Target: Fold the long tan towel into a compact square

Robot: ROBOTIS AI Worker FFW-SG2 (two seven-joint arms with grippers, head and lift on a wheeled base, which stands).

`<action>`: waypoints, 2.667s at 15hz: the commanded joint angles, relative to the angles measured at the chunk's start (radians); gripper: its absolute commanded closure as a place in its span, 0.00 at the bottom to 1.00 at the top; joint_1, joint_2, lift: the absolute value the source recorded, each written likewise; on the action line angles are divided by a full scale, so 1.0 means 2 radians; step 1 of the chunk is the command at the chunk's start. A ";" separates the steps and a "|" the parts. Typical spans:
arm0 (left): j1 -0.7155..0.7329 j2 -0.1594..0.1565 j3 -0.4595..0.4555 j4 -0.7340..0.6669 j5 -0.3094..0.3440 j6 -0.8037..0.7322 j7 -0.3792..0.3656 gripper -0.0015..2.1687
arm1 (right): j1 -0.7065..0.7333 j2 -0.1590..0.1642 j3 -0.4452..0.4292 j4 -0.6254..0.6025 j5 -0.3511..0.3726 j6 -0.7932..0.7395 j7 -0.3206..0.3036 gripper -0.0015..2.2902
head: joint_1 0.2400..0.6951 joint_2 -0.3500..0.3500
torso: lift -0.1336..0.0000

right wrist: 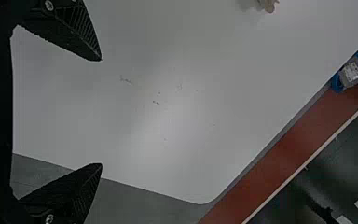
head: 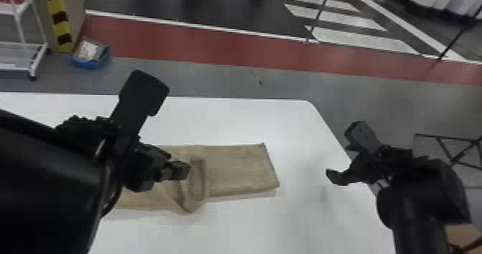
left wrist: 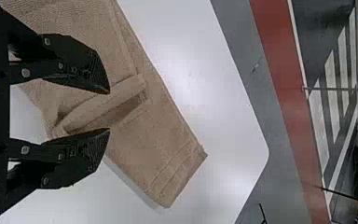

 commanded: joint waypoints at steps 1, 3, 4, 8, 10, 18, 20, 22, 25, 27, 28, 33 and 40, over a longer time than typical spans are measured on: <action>0.003 -0.002 0.006 -0.003 0.000 0.002 -0.001 0.02 | 0.000 0.000 0.000 0.000 -0.001 -0.001 0.001 0.03 | 1.00 0.00 | 0.07; 0.012 -0.002 0.018 -0.006 0.000 0.002 -0.001 0.02 | 0.000 0.005 0.005 -0.022 -0.008 0.013 0.002 0.03 | 1.00 0.00 | 0.07; 0.020 -0.002 0.036 -0.007 0.000 0.002 -0.004 0.02 | 0.002 0.012 0.010 -0.039 -0.022 0.038 0.009 0.03 | 1.00 0.00 | 0.07; 0.045 -0.002 0.145 -0.008 0.010 0.002 -0.047 0.02 | 0.003 0.031 0.056 -0.126 -0.078 0.248 0.041 0.03 | 1.00 0.00 | 0.07; 0.050 -0.002 0.187 -0.008 0.034 0.002 -0.047 0.02 | -0.001 0.044 0.095 -0.174 -0.086 0.372 0.050 0.04 | 1.00 0.00 | 0.07; 0.098 0.019 0.280 -0.023 0.070 0.002 -0.074 0.02 | -0.039 0.129 0.201 -0.289 -0.114 0.623 0.023 0.08 | 1.00 0.28 | 0.07; 0.114 0.022 0.293 -0.031 0.073 0.002 -0.082 0.02 | -0.041 0.139 0.218 -0.289 -0.111 0.623 0.015 0.08 | 1.00 0.34 | 0.07; 0.125 0.024 0.303 -0.037 0.074 0.002 -0.086 0.02 | -0.036 0.139 0.240 -0.289 -0.108 0.623 0.012 0.09 | 1.00 0.41 | 0.07; 0.139 0.029 0.308 -0.046 0.075 0.002 -0.087 0.02 | -0.017 0.139 0.256 -0.288 -0.110 0.623 -0.001 0.09 | 1.00 0.46 | 0.07; 0.145 0.029 0.312 -0.049 0.078 -0.002 -0.087 0.02 | -0.007 0.139 0.265 -0.283 -0.114 0.623 -0.018 0.09 | 1.00 0.49 | 0.07; 0.147 0.029 0.311 -0.049 0.078 -0.006 -0.087 0.02 | -0.003 0.139 0.273 -0.278 -0.117 0.623 -0.029 0.09 | 1.00 0.49 | 0.07; 0.154 0.030 0.311 -0.048 0.078 -0.014 -0.087 0.02 | -0.003 0.139 0.289 -0.255 -0.127 0.623 -0.060 0.09 | 1.00 0.52 | 0.07; 0.158 0.031 0.312 -0.047 0.078 -0.017 -0.091 0.02 | -0.011 0.139 0.297 -0.237 -0.140 0.623 -0.076 0.09 | 1.00 0.53 | 0.07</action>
